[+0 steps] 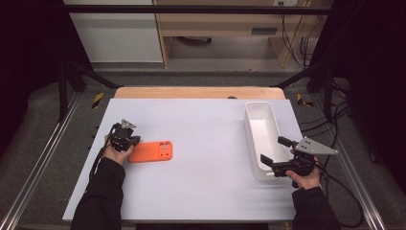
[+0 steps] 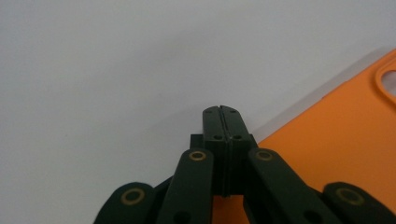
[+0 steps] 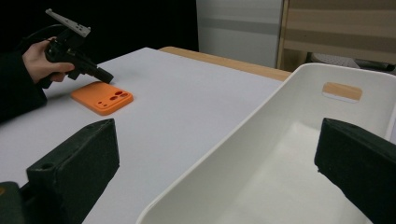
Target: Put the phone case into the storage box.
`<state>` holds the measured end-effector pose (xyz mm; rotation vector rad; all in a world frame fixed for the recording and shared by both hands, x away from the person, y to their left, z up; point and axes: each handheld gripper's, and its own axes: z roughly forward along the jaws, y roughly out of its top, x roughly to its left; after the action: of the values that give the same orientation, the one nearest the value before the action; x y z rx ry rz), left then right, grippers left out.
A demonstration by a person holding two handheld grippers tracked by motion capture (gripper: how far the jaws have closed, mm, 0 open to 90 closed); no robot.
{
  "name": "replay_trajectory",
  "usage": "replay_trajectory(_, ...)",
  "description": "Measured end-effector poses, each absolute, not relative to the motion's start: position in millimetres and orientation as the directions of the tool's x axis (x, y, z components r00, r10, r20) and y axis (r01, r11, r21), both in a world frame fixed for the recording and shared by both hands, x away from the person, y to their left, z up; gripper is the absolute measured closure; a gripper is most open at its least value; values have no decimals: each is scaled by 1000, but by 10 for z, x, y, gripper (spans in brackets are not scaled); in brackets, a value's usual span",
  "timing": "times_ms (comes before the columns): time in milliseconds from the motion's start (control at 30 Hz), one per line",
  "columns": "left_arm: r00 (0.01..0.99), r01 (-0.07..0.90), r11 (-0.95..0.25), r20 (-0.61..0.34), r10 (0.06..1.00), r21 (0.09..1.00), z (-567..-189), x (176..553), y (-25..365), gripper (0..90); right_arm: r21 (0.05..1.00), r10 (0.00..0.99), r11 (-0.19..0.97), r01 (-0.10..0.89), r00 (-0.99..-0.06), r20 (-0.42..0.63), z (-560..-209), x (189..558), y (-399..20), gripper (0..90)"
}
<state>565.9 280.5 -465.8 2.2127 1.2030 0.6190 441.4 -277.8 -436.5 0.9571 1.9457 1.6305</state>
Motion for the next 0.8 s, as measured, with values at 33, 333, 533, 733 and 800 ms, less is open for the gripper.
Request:
replay_trajectory(33, 495, 608, -453, 135, 858, 652, -4661, 5638, 2806, 899, 970, 733, 74, 234, -672, 106, -4366, 4414, -2777, 4)
replay_trajectory(333, 516, 596, -467, 134, 846, 653, -4659, 5456, 2818, 899, 970, 733, 73, 233, -672, 106, -4361, 4410, -2779, 3)
replay_trajectory(533, 528, 593, -475, 132, 839, 650, -4659, 5353, 2821, 899, 970, 732, 72, 232, -673, 107, -4358, 4408, -2781, 3)
replay_trajectory(733, 536, 590, -479, 128, 834, 650, -4660, 5266, 2813, 900, 970, 730, 73, 232, -675, 106, -4359, 4408, -2778, 3)
replay_trajectory(800, 541, 585, -479, 125, 832, 654, -4662, 5227, 2804, 900, 970, 730, 73, 232, -675, 106, -4359, 4408, -2778, 3)
